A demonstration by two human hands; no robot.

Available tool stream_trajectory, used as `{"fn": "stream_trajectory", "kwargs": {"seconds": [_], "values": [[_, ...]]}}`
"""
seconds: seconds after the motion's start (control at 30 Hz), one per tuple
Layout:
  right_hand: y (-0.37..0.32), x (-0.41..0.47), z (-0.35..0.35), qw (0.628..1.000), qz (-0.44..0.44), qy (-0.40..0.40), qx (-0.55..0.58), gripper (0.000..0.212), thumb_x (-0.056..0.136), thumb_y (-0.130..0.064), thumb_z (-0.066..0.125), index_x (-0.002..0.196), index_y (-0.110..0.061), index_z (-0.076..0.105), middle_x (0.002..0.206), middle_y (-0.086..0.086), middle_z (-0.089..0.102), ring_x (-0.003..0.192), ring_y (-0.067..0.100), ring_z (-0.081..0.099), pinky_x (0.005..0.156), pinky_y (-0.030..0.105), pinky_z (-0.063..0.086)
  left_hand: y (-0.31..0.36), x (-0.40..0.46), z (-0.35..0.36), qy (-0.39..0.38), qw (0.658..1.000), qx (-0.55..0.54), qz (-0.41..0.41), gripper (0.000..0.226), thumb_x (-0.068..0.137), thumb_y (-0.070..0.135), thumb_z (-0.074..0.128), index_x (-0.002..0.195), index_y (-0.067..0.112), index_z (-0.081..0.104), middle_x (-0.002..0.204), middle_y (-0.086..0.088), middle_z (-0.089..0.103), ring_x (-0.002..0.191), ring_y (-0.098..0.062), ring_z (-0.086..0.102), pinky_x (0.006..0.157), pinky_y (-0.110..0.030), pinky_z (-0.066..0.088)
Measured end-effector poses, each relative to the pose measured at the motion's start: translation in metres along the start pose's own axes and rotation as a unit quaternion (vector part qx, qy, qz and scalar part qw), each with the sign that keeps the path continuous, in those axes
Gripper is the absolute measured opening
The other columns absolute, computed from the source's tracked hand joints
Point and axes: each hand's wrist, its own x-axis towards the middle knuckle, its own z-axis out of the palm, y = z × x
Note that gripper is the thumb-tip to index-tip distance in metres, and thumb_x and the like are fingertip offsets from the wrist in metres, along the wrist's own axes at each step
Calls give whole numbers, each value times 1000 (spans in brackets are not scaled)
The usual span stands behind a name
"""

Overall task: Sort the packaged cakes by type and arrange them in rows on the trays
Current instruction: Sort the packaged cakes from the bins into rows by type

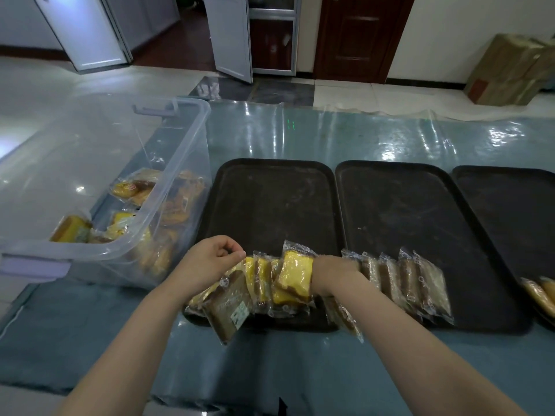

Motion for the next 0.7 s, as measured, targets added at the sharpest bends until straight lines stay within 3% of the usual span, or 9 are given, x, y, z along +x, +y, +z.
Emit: {"fn": "stream_trajectory", "kwargs": {"seconds": [0.1, 0.2, 0.3, 0.37, 0.47, 0.57, 0.63, 0.7], "values": [[2, -4, -8, 1000, -24, -11, 11, 20, 86, -15, 59, 106, -15, 62, 102, 3, 64, 90, 24, 63, 69, 31, 48, 1, -1, -1, -8, 1000, -4, 3, 8, 91, 35, 67, 88, 27, 69, 75, -7, 69, 63, -8, 57, 70, -32, 51], [4, -9, -23, 999, -32, 12, 35, 4, 81, -9, 60, 79, -13, 60, 83, 2, 63, 72, 19, 63, 60, 27, 51, 3, 0, -4, -12, 1000, -8, 14, 7, 91, 34, 66, 88, 28, 69, 72, -1, 70, 61, -3, 59, 66, -26, 49], [2, -13, -39, 993, -17, 91, 76, 16, 81, -8, 57, 89, -16, 69, 87, 3, 68, 78, 23, 66, 71, 34, 57, 5, 1, -8, -1, 999, -17, 29, 5, 92, 30, 66, 88, 27, 68, 59, 14, 64, 56, 4, 57, 60, -16, 41], [1, -14, -47, 985, -5, 152, 81, 22, 83, -9, 55, 96, -18, 70, 91, 3, 68, 82, 25, 66, 72, 35, 55, 4, 2, -12, 10, 999, -27, 39, 5, 92, 29, 67, 88, 27, 68, 60, 14, 64, 57, 3, 57, 61, -18, 42], [0, -11, -57, 960, -15, 269, 72, 15, 92, -18, 54, 99, -17, 66, 91, 2, 68, 81, 25, 65, 64, 32, 49, 0, 3, -19, 17, 998, -41, 49, 4, 92, 30, 66, 88, 28, 68, 65, 9, 66, 59, -1, 58, 63, -21, 44], [-1, 4, -54, 918, -40, 389, 58, 18, 101, -34, 49, 102, -19, 59, 78, -1, 67, 67, 21, 64, 52, 29, 40, -7, 4, -24, 15, 997, -51, 55, 5, 92, 29, 66, 88, 28, 67, 64, 2, 63, 57, -6, 54, 62, -26, 45], [-1, 19, -47, 908, -48, 415, 23, 26, 102, -41, 46, 104, -18, 58, 67, -4, 63, 56, 19, 62, 45, 27, 34, -11, 5, -27, 13, 997, -53, 56, 5, 92, 29, 66, 88, 27, 67, 65, -2, 62, 57, -8, 52, 61, -29, 45], [-1, 33, -35, 922, -54, 384, -15, 34, 103, -47, 40, 107, -17, 56, 67, -3, 63, 56, 19, 63, 44, 28, 36, -15, 7, -29, 13, 997, -53, 58, 5, 93, 28, 66, 88, 26, 67, 64, -2, 62, 57, -8, 52, 61, -29, 45]]}}
